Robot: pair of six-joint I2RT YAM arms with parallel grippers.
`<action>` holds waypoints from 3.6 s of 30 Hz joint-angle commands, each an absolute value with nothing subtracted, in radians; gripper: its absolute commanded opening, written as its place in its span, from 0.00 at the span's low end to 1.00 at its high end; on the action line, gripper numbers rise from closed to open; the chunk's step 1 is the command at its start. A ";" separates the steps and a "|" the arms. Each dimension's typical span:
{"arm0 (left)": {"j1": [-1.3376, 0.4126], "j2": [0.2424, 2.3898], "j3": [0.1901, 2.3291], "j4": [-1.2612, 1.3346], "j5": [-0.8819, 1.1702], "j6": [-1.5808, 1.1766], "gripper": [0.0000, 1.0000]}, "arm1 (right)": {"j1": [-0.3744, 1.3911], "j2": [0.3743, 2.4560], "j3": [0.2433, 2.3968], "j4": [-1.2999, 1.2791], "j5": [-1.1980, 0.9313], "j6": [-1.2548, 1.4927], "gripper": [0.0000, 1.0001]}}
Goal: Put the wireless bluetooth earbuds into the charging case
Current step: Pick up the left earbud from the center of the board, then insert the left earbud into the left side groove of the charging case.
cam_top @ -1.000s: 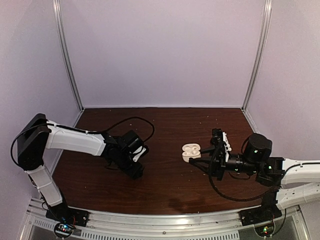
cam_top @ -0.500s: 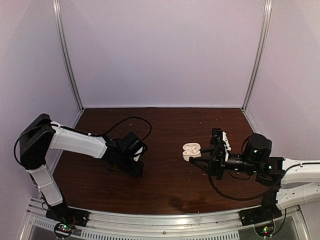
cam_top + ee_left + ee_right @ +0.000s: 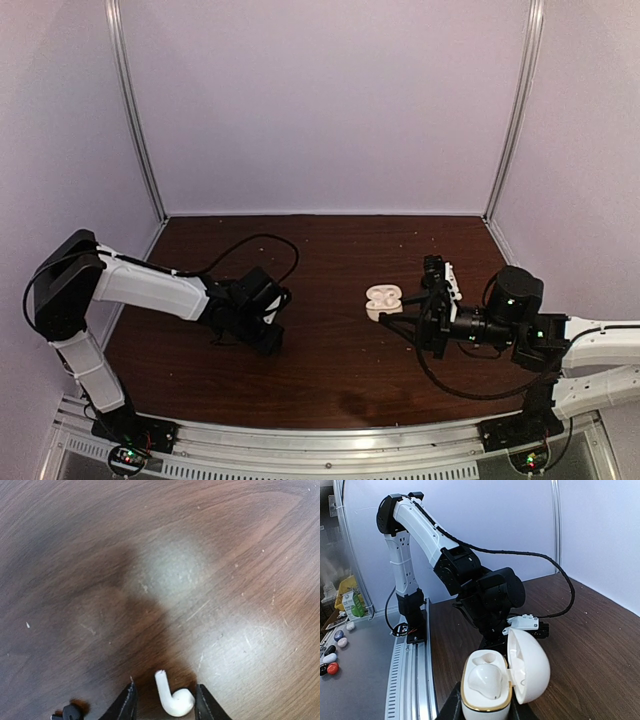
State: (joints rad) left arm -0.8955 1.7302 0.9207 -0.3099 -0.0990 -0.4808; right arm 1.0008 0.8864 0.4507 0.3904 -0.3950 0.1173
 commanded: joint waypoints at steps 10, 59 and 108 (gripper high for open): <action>-0.882 1.700 0.846 -0.329 -0.114 -0.481 0.36 | 0.989 0.890 0.462 0.402 -0.399 0.108 0.00; -0.926 1.330 0.942 -0.463 0.198 -0.318 0.11 | 0.992 0.974 0.406 0.561 -0.442 -0.257 0.00; -0.926 1.526 1.284 -0.797 0.626 -0.444 0.08 | 1.158 1.565 0.490 1.015 -0.261 -0.672 0.00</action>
State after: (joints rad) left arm -0.9249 1.5074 1.2461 -0.7876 0.6071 -0.4408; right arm 1.1488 1.5414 0.4629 0.9607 -0.2718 -0.6590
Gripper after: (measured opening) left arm 0.188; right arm 0.238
